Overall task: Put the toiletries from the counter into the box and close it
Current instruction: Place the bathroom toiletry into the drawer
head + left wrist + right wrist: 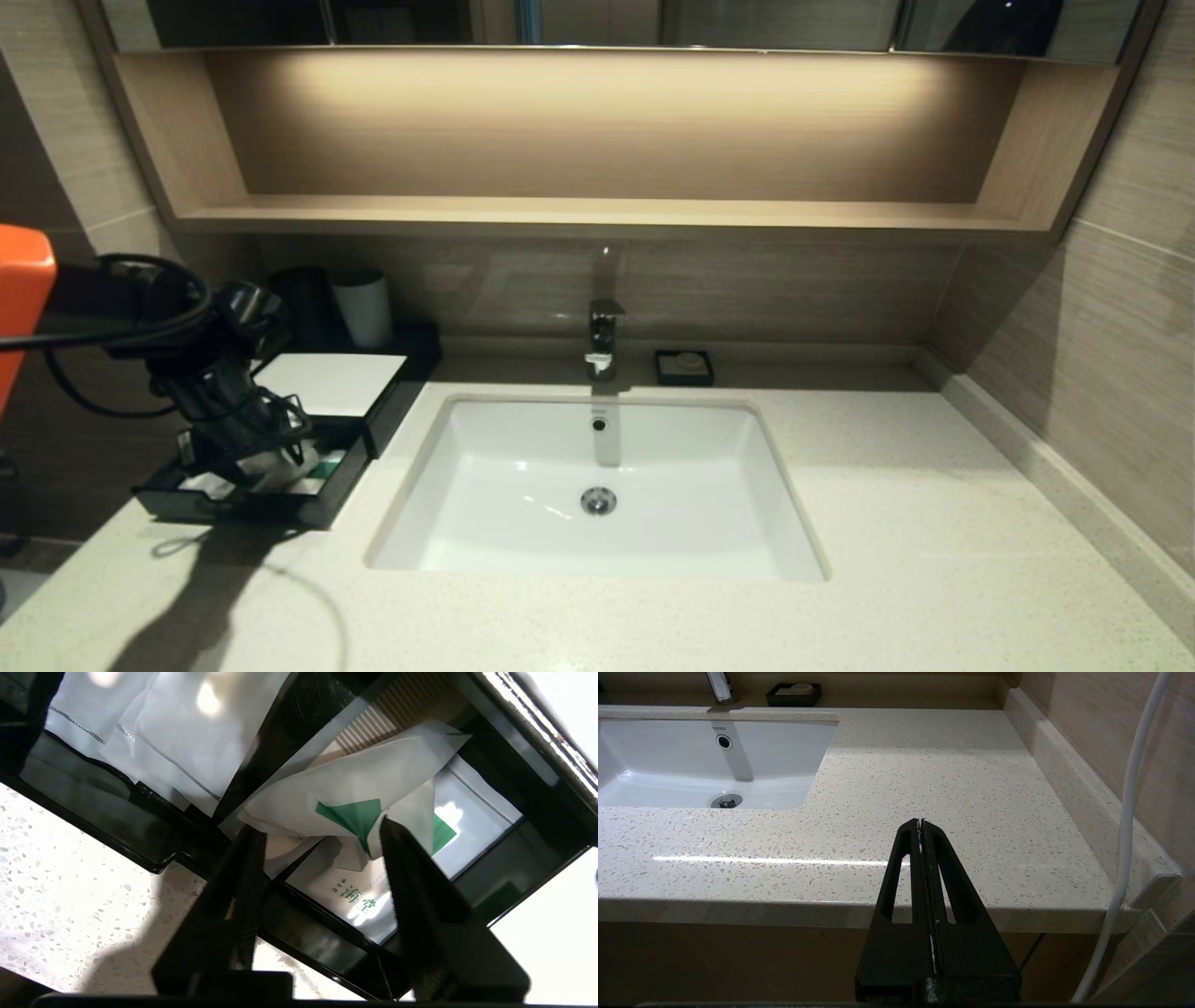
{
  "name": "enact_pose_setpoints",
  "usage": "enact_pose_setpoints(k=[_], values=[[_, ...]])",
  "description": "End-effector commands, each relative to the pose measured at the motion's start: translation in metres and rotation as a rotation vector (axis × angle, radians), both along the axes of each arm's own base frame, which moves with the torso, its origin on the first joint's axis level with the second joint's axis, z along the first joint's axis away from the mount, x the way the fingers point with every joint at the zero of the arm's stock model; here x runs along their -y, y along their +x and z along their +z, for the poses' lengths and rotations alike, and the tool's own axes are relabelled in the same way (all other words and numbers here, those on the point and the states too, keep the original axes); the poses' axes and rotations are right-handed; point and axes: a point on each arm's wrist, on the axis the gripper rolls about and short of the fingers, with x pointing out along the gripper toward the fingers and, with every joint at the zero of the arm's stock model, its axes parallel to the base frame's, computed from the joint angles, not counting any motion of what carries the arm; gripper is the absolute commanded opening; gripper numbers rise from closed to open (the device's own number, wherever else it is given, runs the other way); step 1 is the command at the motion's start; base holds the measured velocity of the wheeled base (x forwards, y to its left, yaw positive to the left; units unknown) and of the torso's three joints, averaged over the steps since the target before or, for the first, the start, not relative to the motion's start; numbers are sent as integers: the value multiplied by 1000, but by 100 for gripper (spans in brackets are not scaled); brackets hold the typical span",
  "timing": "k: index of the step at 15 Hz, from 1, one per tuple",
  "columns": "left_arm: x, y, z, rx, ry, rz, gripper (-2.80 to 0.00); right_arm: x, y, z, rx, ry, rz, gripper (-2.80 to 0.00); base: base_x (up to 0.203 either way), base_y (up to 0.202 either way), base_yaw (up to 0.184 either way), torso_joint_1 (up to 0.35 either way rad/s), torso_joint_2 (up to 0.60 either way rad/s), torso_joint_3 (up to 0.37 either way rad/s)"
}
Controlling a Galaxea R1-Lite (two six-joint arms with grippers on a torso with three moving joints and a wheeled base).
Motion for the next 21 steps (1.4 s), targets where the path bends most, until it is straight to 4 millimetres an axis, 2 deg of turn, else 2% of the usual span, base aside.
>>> enact_pose_setpoints(k=[1, 7, 10, 11, 15, 19, 21], values=[[0, -3, 7, 15, 0, 9, 0, 0, 0, 0, 0, 0, 0, -280, 0, 0, 0, 0, 0, 0], [2, -14, 33, 86, 4, 18, 0, 0, 0, 0, 0, -1, 0, -280, 0, 0, 0, 0, 0, 0], [2, -16, 40, 105, 9, 15, 0, 0, 0, 0, 2, 0, 0, -280, 0, 0, 0, 0, 0, 0], [2, -18, 44, 114, 10, 15, -280, 0, 0, 0, 2, 0, 0, -280, 0, 0, 0, 0, 0, 0], [9, -19, 47, 117, 23, -30, -280, 0, 0, 0, 0, 0, 0, -280, 0, 0, 0, 0, 0, 0], [19, -14, 40, 99, 34, -92, -280, 0, 0, 0, 1, 0, 0, -280, 0, 0, 0, 0, 0, 0], [20, -9, 30, 71, 34, -104, -280, 0, 0, 0, -1, 0, 0, -280, 0, 0, 0, 0, 0, 0]])
